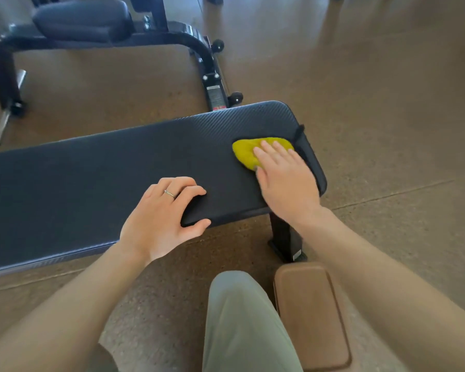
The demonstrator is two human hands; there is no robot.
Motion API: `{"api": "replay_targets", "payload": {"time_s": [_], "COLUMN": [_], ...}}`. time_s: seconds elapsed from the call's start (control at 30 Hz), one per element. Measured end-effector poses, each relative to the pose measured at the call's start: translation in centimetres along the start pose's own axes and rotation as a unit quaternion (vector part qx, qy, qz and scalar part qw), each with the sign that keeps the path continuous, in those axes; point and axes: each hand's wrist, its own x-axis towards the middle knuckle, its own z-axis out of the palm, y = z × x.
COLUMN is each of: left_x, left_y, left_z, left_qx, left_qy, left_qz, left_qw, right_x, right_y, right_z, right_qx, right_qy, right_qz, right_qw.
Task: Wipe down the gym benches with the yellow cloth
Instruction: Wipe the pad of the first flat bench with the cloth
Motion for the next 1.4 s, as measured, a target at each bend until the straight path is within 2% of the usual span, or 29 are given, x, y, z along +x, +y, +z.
{"api": "replay_targets", "payload": {"time_s": [0.07,0.17,0.33,0.43,0.47,0.6,0.7,0.77,0.87,0.97,1.03,1.1,1.17,1.23,1.4], "left_x": [0.0,0.0,0.2,0.2,0.1,0.2,0.5,0.6,0.4,0.4,0.5,0.4,0.5,0.6,0.5], "left_y": [0.1,0.1,-0.1,-0.1,-0.1,-0.3,-0.4,-0.3,-0.4,-0.5,-0.5,-0.5,-0.5,-0.5,-0.4], "left_z": [0.0,0.0,0.2,-0.1,-0.3,-0.9,-1.0,-0.7,-0.5,-0.6,-0.6,-0.4,-0.2,-0.2,-0.3], "left_qx": [0.002,0.013,0.013,0.001,-0.008,-0.039,-0.067,-0.057,-0.066,-0.071,-0.071,-0.068,-0.06,-0.052,-0.053], "left_qy": [0.001,0.002,-0.002,-0.013,-0.02,-0.048,-0.017,0.0,0.006,0.004,0.001,0.003,0.005,0.006,0.009], "left_qz": [-0.002,0.0,0.007,0.005,0.003,-0.003,-0.049,-0.057,-0.051,-0.053,-0.057,-0.06,-0.063,-0.063,-0.056], "left_qw": [1.0,1.0,1.0,1.0,1.0,0.998,0.996,0.997,0.997,0.996,0.996,0.996,0.996,0.997,0.997], "right_x": [1.6,2.2,1.5,2.5,2.7,4.2,4.2,3.2,0.8,1.7,4.0,6.3,7.7,8.1,2.1], "right_y": [3.7,1.2,-7.3,-5.4,-3.6,3.4,-0.1,-4.7,-9.0,-6.5,-2.3,0.9,0.9,-1.8,-7.7], "right_z": [-0.4,-0.2,1.2,1.0,0.7,-0.8,-0.5,0.1,0.8,0.2,0.0,-0.5,-0.3,0.5,0.4], "right_qx": [0.004,0.024,0.055,0.042,0.031,0.019,0.032,0.038,0.067,0.053,0.031,0.03,0.014,0.011,0.06], "right_qy": [-0.015,-0.008,-0.005,-0.027,-0.031,-0.041,-0.032,-0.013,-0.031,-0.057,-0.04,-0.049,-0.064,-0.059,-0.052], "right_qz": [0.073,0.108,-0.042,-0.106,-0.103,0.052,0.095,0.039,-0.072,-0.143,-0.113,-0.021,0.061,0.086,-0.061], "right_qw": [0.997,0.994,0.998,0.993,0.994,0.998,0.994,0.998,0.995,0.987,0.992,0.998,0.996,0.995,0.995]}}
